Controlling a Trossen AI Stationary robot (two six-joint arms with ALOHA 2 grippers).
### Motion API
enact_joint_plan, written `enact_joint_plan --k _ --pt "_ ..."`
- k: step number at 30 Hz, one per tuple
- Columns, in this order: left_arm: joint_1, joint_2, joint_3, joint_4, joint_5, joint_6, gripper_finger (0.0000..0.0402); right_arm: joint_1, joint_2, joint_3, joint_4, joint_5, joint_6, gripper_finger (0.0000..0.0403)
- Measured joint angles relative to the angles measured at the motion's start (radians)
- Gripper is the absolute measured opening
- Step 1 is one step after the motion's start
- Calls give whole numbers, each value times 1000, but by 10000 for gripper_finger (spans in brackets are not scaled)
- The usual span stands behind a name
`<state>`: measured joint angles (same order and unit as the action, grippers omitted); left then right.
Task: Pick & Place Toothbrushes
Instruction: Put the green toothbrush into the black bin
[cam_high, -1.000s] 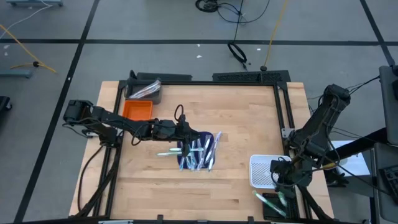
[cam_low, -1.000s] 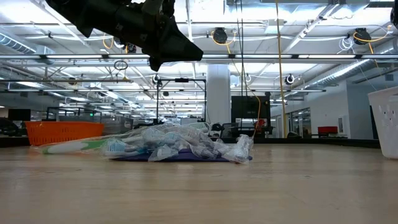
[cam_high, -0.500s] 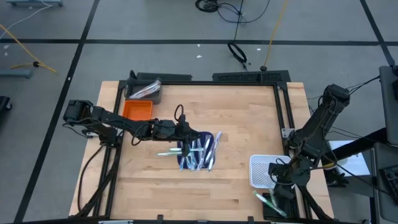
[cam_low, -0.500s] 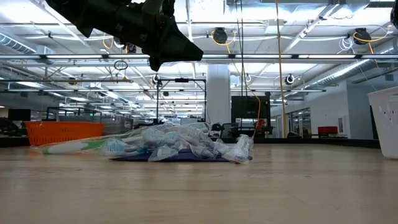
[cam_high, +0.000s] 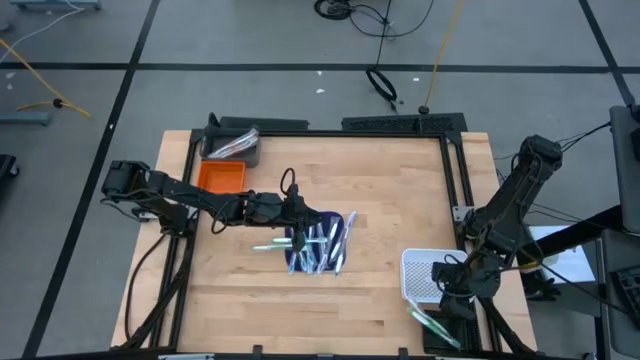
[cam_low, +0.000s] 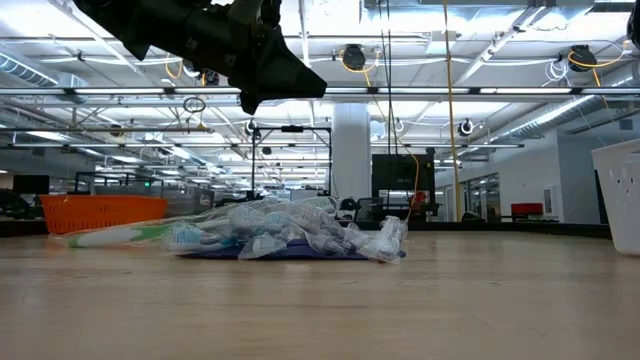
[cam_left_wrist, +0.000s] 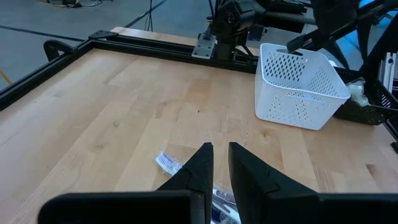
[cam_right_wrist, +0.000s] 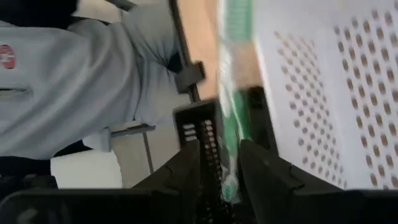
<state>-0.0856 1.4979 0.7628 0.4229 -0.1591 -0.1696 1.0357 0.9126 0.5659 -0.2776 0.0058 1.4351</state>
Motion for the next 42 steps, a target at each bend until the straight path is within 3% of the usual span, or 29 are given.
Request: enact_joint_plan --k 7,13,22,31,42 --pt "0 0 0 0 0 0 47 -72 -41 0 62 160 -209 106" --pt "0 0 0 -16 0 -17 47 -242 -41 0 190 285 -489 98" --pt "0 0 0 -256 45 -89 47 -511 -41 0 428 306 -952 94" --pt "0 0 0 -405 133 -100 47 -711 -28 0 453 278 -1048 93" --pt "0 61 0 -454 150 -95 51 -787 48 0 495 277 -1076 93"
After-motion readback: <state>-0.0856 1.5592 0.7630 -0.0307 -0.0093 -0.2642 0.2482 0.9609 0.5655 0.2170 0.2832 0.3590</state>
